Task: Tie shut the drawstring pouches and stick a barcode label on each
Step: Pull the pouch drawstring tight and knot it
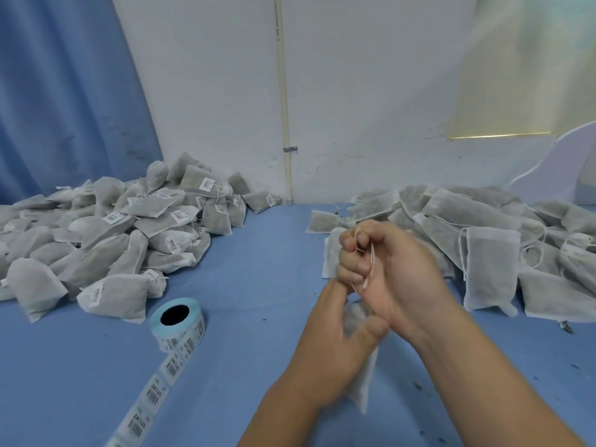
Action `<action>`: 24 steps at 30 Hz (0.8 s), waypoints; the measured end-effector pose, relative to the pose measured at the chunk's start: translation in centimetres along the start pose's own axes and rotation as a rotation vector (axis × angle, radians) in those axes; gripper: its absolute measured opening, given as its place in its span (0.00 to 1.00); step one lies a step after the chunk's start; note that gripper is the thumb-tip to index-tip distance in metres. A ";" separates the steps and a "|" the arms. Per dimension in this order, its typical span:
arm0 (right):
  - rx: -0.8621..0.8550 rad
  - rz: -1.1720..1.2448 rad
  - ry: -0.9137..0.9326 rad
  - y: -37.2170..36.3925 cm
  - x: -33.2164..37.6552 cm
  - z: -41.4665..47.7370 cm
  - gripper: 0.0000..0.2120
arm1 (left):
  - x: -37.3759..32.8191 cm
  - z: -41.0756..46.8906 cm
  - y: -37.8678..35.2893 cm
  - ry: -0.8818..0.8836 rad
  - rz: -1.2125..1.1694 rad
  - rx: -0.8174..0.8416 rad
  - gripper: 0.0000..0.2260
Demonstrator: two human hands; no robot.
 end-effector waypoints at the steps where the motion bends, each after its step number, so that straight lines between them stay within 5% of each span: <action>1: 0.007 0.014 0.006 -0.2 -0.1 0.0 0.11 | -0.1 0.1 0.4 -0.008 -0.161 -0.090 0.29; 3: 0.021 0.004 0.037 -0.6 0.3 -0.1 0.12 | -0.1 0.0 0.1 0.027 -0.388 -0.178 0.21; 6: -0.011 -0.140 0.102 -0.2 1.6 -0.6 0.14 | 0.0 -0.5 -1.2 0.093 -0.397 -0.144 0.13; 12: -0.145 -0.408 0.140 3.1 4.7 -0.7 0.17 | 0.3 -0.7 1.1 0.128 -0.431 -0.177 0.12; 16: -0.174 -0.769 0.017 5.1 4.9 -0.7 0.15 | 0.5 -0.7 2.3 0.156 -0.615 -0.048 0.12; 24: -0.271 -1.116 0.101 6.3 6.8 -0.8 0.15 | 0.6 -0.3 1.7 0.239 -0.643 0.077 0.08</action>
Point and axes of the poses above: each hand's wrist, its own z-axis towards the middle knuckle, its own y-axis out of the back of the hand, x = y × z, the point moved 9 cm from there along z, towards the middle knuckle, and after that the axes turned 10 degrees about x, right-handed, at the moved point
